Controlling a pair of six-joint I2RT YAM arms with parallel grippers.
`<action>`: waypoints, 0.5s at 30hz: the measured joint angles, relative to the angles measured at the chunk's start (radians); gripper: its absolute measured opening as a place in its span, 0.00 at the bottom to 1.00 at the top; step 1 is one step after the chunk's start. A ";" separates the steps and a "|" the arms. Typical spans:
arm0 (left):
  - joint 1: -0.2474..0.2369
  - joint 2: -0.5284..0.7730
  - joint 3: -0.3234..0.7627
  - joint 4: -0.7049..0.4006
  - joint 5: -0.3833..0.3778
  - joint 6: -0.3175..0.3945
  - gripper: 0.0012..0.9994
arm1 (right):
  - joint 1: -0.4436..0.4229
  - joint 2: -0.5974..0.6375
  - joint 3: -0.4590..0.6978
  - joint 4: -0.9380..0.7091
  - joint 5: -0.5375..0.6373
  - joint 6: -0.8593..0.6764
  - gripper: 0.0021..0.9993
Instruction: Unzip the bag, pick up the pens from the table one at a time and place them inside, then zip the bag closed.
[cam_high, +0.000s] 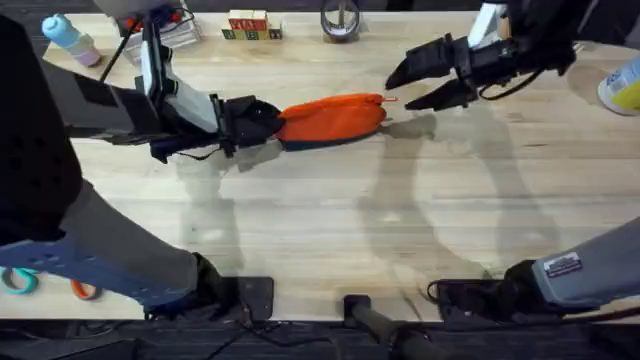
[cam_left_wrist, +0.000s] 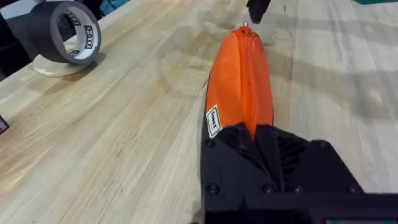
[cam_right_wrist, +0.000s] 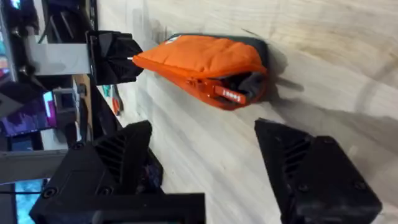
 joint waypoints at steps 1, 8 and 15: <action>0.000 0.000 0.000 0.000 0.000 0.000 0.04 | 0.005 0.002 0.000 0.009 -0.001 0.003 1.00; 0.000 0.000 0.000 0.000 0.000 0.000 0.04 | 0.037 0.021 0.000 0.084 -0.005 0.050 1.00; 0.000 0.000 0.000 0.000 0.000 0.000 0.04 | 0.059 0.068 -0.001 0.090 -0.006 0.078 1.00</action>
